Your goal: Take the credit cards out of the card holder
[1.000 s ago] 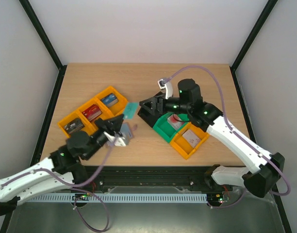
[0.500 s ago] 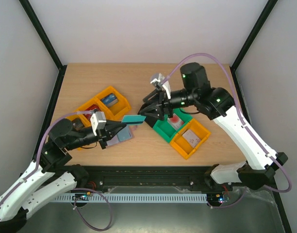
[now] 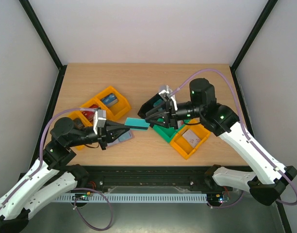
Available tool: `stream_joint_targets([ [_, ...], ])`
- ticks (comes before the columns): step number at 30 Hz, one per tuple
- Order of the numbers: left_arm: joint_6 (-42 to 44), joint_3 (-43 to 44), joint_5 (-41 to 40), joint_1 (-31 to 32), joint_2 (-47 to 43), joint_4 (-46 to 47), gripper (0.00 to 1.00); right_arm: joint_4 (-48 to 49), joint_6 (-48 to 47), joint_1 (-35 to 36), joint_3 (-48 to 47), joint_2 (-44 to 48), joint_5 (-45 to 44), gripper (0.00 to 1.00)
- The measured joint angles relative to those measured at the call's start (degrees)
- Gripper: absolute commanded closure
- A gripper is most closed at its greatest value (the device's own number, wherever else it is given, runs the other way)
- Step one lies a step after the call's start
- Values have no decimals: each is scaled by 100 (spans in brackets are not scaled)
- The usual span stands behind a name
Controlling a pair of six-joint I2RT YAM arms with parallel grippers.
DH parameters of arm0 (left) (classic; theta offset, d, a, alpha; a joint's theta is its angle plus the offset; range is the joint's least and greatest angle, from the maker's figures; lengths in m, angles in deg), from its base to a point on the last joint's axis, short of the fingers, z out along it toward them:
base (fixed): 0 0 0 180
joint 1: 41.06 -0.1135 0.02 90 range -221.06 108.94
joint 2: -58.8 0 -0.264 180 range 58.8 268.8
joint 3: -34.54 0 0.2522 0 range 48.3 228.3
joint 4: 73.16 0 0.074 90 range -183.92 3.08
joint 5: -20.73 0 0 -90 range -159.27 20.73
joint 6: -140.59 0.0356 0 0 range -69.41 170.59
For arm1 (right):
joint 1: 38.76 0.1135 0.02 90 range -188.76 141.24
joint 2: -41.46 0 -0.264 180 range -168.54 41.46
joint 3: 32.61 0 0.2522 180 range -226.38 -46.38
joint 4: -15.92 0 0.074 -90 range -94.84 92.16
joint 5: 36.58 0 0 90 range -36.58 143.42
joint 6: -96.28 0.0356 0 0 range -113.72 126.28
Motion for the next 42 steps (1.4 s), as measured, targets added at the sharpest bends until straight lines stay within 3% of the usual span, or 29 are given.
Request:
stream_joint_targets([
  [4,-46,0,26,0,4,59,97,378,302,2,354,-26,195,78],
  [8,-63,-2,22,-4,4,63,97,577,468,4,564,-70,413,98],
  [12,-81,-15,-48,-33,0,68,97,815,614,17,645,-17,575,98],
  [13,-81,-15,-70,-33,0,70,88,868,638,17,667,7,579,98],
  [16,-81,-37,-262,-48,-37,48,17,990,660,35,748,114,400,98],
  [17,-101,-83,-400,-76,-81,15,3,986,645,39,758,153,251,98],
  [18,-122,-133,-522,-118,-127,-31,0,968,608,37,758,181,48,98],
  [21,-243,-400,-1029,-455,-356,-216,0,686,358,39,682,190,-957,98],
  [29,-909,-1167,-2618,-2031,-1217,-778,0,260,-1110,31,522,-680,-5136,99],
  [36,-1600,-1921,-3812,-3097,-1480,-1399,0,1235,-2994,-42,1985,-1056,-6255,99],
  [42,-1727,-2352,-4194,-3204,-1937,-1388,0,2037,-3786,-162,2031,-1821,-6647,98],
])
